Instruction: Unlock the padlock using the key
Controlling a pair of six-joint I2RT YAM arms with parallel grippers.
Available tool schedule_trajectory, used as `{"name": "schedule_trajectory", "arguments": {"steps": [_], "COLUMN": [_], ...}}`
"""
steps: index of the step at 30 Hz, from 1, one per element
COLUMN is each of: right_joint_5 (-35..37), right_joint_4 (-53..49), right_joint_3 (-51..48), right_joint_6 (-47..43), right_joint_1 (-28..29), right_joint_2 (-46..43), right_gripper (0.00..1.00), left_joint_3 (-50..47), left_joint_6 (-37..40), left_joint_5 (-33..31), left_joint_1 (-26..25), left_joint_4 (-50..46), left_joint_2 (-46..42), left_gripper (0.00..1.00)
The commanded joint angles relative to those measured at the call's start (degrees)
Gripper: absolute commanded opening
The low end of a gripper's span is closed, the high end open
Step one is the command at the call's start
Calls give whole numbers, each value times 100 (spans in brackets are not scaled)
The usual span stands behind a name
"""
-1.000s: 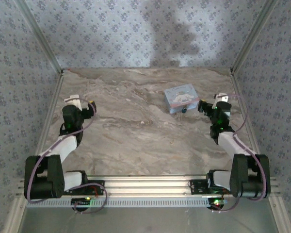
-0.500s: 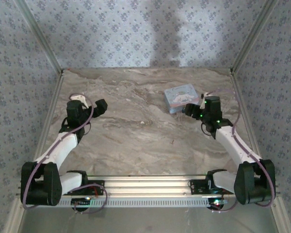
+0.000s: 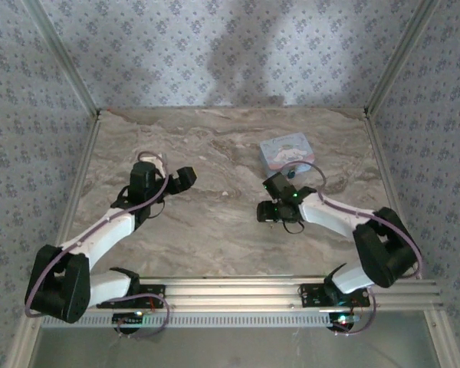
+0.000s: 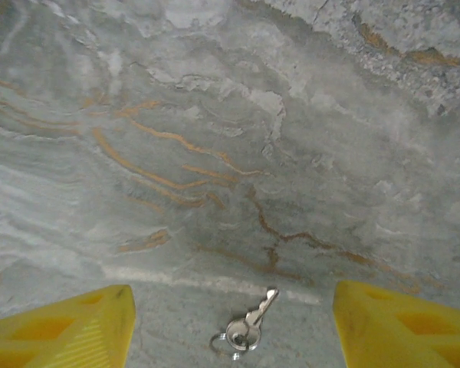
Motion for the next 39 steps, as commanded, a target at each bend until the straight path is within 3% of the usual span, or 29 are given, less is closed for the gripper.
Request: {"name": "schedule_trajectory", "arguments": {"steps": [1, 20, 39], "right_joint_5": [400, 397, 385], "right_joint_4": [-134, -598, -796], "right_joint_3": [235, 182, 79], "right_joint_6": [276, 480, 577], "right_joint_1": [59, 223, 432], "right_joint_2": [199, 449, 349], "right_gripper": [66, 45, 35], "left_joint_3": [203, 319, 346], "left_joint_6": [-62, -30, -29], "left_joint_5": [-57, -67, -80], "left_joint_1": [-91, -188, -207], "left_joint_4": [132, 84, 46], "left_joint_2": [44, 167, 209], "left_gripper": [98, 98, 98]}}
